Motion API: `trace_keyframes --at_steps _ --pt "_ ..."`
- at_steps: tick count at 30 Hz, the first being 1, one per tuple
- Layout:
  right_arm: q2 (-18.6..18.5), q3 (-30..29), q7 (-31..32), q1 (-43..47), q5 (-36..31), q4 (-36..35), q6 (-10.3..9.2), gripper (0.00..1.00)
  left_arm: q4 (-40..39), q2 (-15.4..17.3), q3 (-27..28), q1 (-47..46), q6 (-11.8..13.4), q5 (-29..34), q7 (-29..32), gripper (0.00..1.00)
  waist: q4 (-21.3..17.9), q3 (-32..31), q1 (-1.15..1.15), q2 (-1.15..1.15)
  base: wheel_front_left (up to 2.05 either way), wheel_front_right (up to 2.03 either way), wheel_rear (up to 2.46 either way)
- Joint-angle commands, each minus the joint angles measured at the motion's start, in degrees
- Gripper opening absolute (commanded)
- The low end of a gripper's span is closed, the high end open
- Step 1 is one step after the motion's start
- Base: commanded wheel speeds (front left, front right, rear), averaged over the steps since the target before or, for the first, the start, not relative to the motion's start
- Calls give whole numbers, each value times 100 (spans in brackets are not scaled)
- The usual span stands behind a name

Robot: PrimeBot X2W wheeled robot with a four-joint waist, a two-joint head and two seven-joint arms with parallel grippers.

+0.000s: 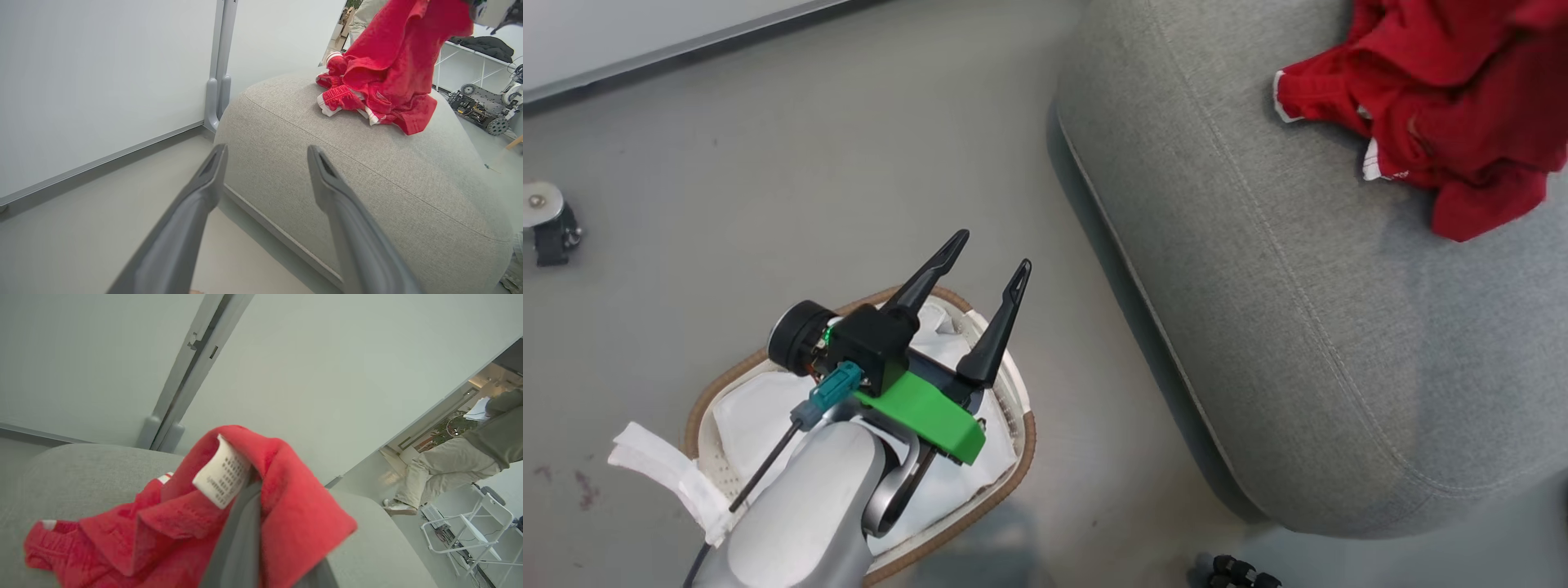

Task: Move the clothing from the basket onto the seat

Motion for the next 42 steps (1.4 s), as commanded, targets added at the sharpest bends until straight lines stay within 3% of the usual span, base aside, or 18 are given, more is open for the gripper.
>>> trace_keyframes --at_steps 1,2,4,5,6,11,19,27,42 --pt "112 -141 -1 351 -64 107 -8 0 16 39 27 -111 -18 -52 -2 100 216 169 -1 0 0 0 0" --pt "153 -288 -1 522 -78 135 -9 0 29 28 21 -113 -18 -61 -2 100 230 158 -1 0 0 0 0" --pt "265 -584 -1 984 -151 203 -9 24 50 -18 27 -91 -18 -92 -2 100 250 90 -1 0 0 0 0" --pt "352 -753 -1 1220 -176 181 -8 49 67 -41 33 -61 -18 -97 -2 100 251 51 -1 0 0 0 0" --pt "431 -907 -1 1367 -187 125 -8 100 83 -53 44 -36 -18 -88 -2 100 245 13 -1 0 0 0 0" --pt "844 -1554 -1 2272 -232 -329 -8 100 204 -124 182 154 -18 -76 -2 100 173 -298 -1 0 0 0 0" --pt "1137 -2070 -1 3455 -187 -1145 -8 100 319 -373 578 538 -18 54 -2 100 143 -906 -1 0 0 0 0" --pt "1672 -1682 -1 4029 -296 -2007 -8 100 343 -564 1171 1072 -18 335 -2 100 317 -1298 -1 0 0 0 0" --pt "2328 -681 -1 3547 65 -2130 -8 100 440 -682 2255 1545 -18 777 -1 100 1354 -1569 -1 0 0 0 0"
